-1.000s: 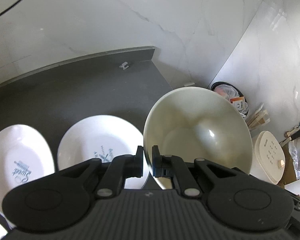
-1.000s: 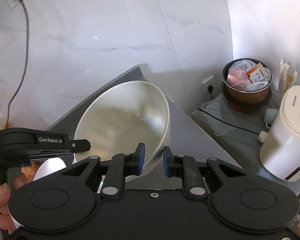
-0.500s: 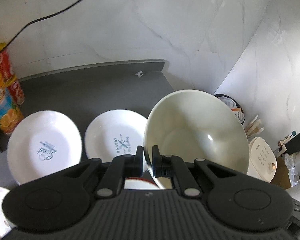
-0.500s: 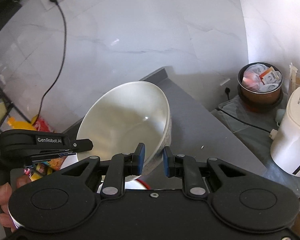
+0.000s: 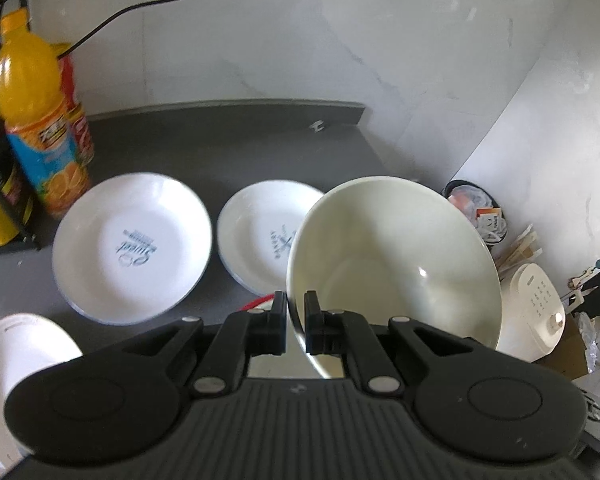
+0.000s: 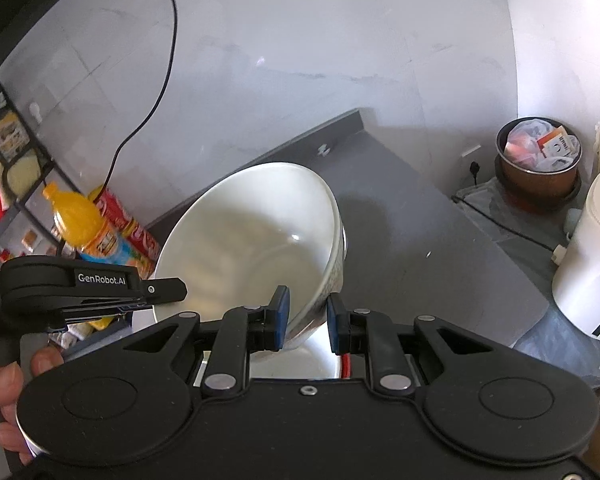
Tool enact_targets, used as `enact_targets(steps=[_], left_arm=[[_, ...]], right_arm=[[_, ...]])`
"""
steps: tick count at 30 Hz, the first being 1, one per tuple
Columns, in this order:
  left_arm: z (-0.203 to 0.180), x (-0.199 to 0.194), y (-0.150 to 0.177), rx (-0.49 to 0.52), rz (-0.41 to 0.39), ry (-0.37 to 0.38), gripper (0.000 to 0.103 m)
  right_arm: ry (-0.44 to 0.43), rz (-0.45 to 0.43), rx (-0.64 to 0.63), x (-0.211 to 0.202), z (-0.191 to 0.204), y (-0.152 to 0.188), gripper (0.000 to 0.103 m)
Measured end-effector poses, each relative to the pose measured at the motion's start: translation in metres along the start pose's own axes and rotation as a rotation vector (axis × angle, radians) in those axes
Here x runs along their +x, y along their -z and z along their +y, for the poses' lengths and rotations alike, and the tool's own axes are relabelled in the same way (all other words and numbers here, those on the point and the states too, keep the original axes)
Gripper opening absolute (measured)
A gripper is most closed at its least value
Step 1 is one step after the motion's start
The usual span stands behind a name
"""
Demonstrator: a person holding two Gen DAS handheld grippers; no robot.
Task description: Organize plates and bowls
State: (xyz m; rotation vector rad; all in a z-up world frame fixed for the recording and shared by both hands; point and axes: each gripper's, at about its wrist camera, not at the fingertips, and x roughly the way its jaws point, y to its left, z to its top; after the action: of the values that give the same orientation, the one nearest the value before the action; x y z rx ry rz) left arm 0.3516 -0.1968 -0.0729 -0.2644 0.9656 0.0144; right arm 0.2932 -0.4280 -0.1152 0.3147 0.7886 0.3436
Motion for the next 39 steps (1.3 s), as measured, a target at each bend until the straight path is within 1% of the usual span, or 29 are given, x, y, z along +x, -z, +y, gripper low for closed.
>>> enact_targets(steps=[10,18,28,39], left_arm=[[0.024,-0.005,0.031,-0.041,0.044,-0.028,0.006],[0.035,0.003,0.047,-0.066,0.085,-0.051,0.006],[0.039,0.015,0.054,-0.077,0.113,-0.077,0.006],[0.037,0.022,0.06,-0.085,0.125,-0.106,0.006]], right_arm=[[-0.01,0.06,-0.041,0.002,0.011,0.021,0.02],[-0.007,0.114,-0.06,0.011,0.015,0.036,0.02],[0.016,0.157,-0.094,0.026,0.021,0.045,0.02],[0.015,0.184,-0.107,0.037,0.015,0.049,0.02]])
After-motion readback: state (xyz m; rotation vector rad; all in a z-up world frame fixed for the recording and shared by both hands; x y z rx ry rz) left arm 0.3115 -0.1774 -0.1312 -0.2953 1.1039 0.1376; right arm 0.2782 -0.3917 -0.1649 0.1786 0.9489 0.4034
